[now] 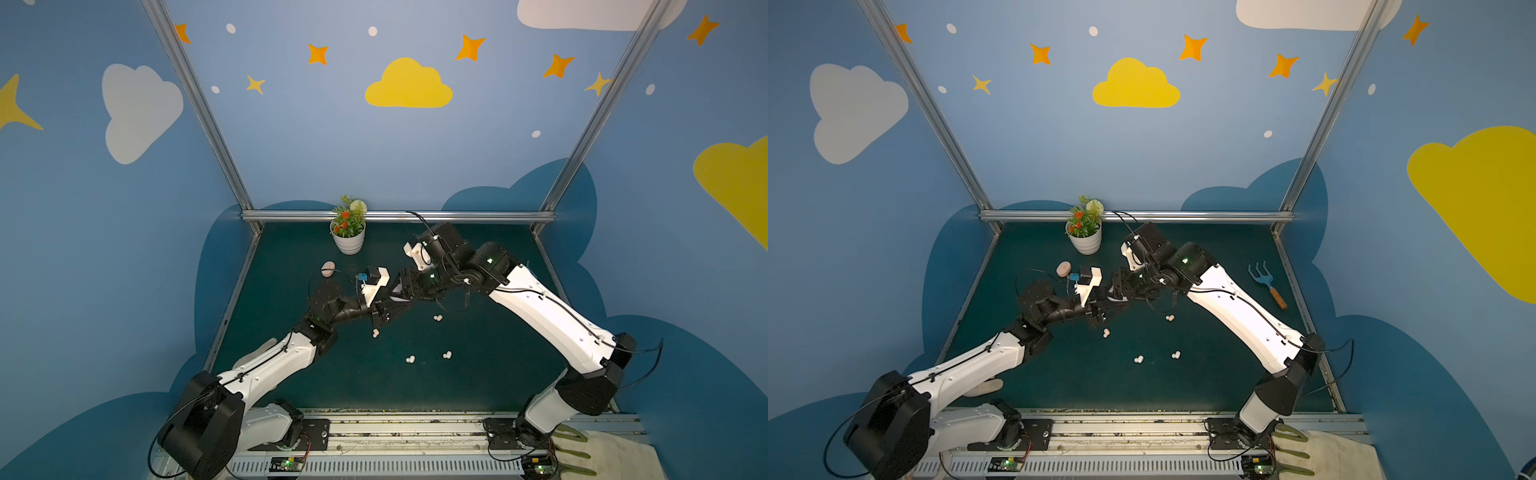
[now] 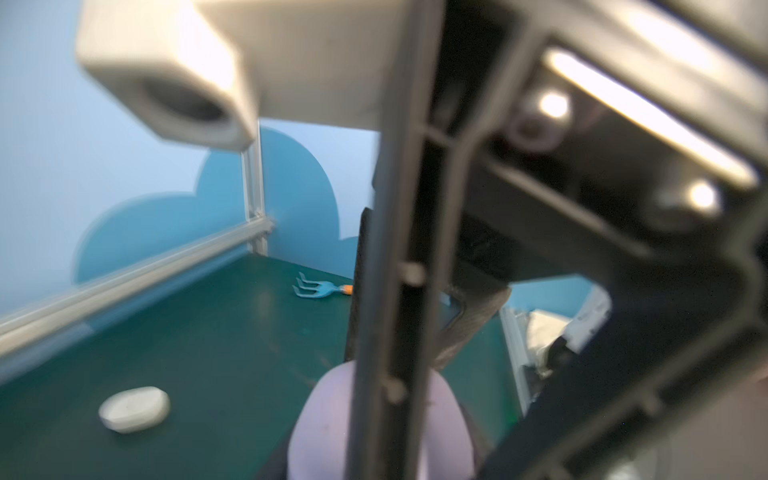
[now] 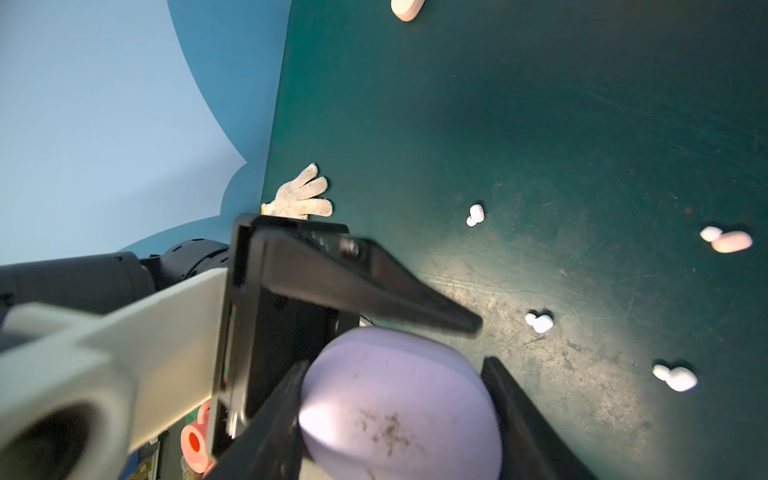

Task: Insert the wireless bluetooth earbuds into the charging case
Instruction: 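Close the right gripper on the lavender case while the left gripper releases it, then carry the lavender case with the right gripper and set it on the table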

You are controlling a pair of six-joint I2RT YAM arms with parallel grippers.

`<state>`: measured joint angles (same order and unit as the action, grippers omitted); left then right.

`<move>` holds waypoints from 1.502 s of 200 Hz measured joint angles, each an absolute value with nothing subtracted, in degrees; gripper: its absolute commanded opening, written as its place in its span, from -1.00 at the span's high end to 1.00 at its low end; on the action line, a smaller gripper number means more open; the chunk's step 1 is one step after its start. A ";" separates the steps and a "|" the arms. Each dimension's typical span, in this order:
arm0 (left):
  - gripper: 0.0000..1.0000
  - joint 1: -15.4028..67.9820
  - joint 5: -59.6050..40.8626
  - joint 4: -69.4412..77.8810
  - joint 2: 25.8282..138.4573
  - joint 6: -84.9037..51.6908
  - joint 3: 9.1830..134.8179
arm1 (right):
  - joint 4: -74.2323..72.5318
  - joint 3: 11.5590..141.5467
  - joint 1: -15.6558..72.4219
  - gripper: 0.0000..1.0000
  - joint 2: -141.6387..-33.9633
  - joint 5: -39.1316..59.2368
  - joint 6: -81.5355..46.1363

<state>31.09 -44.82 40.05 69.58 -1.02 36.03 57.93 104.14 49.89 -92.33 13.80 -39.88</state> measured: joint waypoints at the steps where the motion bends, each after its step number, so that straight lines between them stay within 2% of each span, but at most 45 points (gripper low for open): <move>1: -0.71 31.09 -44.80 40.03 69.56 -0.86 36.03 | 57.93 104.14 49.84 0.11 -92.33 13.78 -39.88; 9: -0.91 31.09 -44.27 39.57 69.38 -0.47 36.03 | 57.91 103.94 49.43 0.11 -92.18 13.43 -39.83; 20: -1.00 31.09 -43.29 38.33 68.88 -0.43 36.03 | 57.82 103.07 48.47 0.11 -91.66 12.82 -39.79; 59: -1.00 30.89 -36.23 29.30 64.07 1.63 36.18 | 57.34 95.18 43.59 0.09 -86.59 9.41 -39.13; 116: -1.00 26.74 -25.15 13.80 61.60 -1.23 37.87 | 54.13 73.87 30.74 0.11 -75.75 2.63 -37.95; 195: -1.00 23.73 -20.47 4.84 62.54 -8.47 38.28 | 47.44 55.48 16.51 0.12 -70.57 -6.63 -35.44; 233: -1.00 23.27 -19.05 1.28 65.36 -11.03 40.25 | 43.00 49.89 13.30 0.12 -71.13 -8.58 -34.57; 300: -1.00 23.09 -18.13 -0.51 65.65 -11.44 41.25 | 36.95 45.08 12.67 0.11 -75.48 -9.26 -34.52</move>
